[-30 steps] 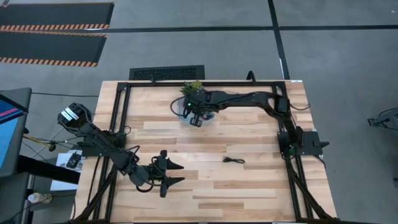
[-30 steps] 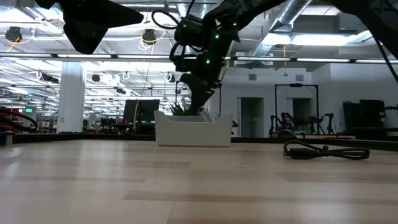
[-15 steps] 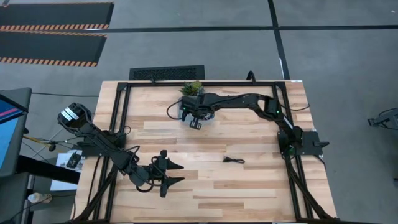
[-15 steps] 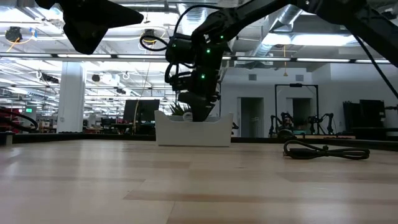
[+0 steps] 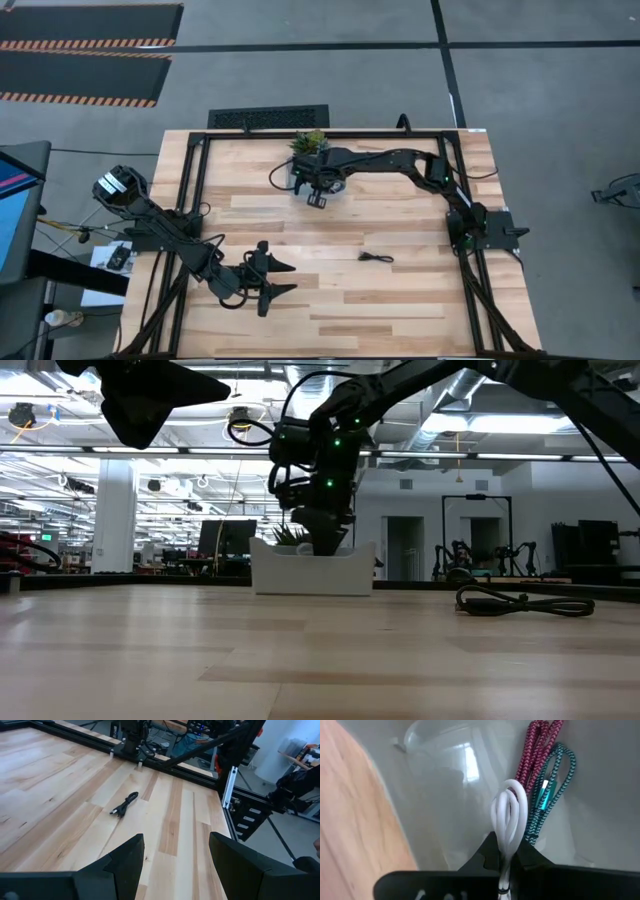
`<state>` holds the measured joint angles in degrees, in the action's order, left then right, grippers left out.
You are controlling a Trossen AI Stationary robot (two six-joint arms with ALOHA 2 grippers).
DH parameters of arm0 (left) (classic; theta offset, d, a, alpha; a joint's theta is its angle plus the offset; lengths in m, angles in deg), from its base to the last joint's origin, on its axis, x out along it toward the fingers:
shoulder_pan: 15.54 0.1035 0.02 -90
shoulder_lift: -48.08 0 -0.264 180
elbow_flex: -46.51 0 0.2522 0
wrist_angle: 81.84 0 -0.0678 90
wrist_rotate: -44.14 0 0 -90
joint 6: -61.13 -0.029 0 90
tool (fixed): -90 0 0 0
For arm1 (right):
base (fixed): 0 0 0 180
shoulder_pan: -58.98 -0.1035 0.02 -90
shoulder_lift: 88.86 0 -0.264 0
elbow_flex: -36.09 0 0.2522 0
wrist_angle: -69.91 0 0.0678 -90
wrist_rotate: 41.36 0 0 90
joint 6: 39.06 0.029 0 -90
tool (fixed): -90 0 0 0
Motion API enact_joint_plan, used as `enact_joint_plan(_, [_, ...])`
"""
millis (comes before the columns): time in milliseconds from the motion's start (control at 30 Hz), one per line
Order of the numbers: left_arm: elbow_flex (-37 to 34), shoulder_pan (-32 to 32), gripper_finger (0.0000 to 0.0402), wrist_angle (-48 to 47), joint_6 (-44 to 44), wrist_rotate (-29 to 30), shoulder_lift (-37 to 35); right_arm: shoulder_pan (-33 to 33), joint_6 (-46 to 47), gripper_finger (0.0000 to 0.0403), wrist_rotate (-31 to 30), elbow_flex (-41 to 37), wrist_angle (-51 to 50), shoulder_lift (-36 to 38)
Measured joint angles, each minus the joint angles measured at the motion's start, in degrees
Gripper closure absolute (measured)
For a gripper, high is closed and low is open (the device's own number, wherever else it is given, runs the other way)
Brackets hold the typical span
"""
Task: Pick and place USB-C Cables
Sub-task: Put the white charger cable into the gray bin
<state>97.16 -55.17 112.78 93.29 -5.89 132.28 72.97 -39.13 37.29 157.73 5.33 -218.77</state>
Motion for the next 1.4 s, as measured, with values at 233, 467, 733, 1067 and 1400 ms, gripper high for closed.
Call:
enact_joint_plan(233, [0.0, 0.1, 0.0187, -1.0, 0.0, 1.2, 0.0, 0.8, -0.4, 0.0390, 2.4, 0.0, -0.2, -0.7])
enact_joint_plan(467, [0.0, 0.0, 0.0187, -2.6, 0.6, 1.3, 0.0, 1.5, -0.1, 0.0390, 4.1, 0.0, 0.2, -0.7])
enact_joint_plan(733, [0.0, 0.0, 0.0187, -2.5, 1.5, 1.4, 0.0, 2.6, 0.2, 0.0390, 5.9, 0.0, 0.0, -0.7])
enact_joint_plan(1067, [0.0, 0.0, 0.0187, -2.4, 1.7, 1.4, 0.0, 3.3, 0.2, 0.0387, 6.3, 0.0, 0.3, -0.7])
enact_joint_plan(1400, [0.0, 0.0, 0.0187, -2.4, 1.8, 1.4, 0.0, 3.3, 0.6, 0.0381, 7.0, 0.0, 0.3, -0.7])
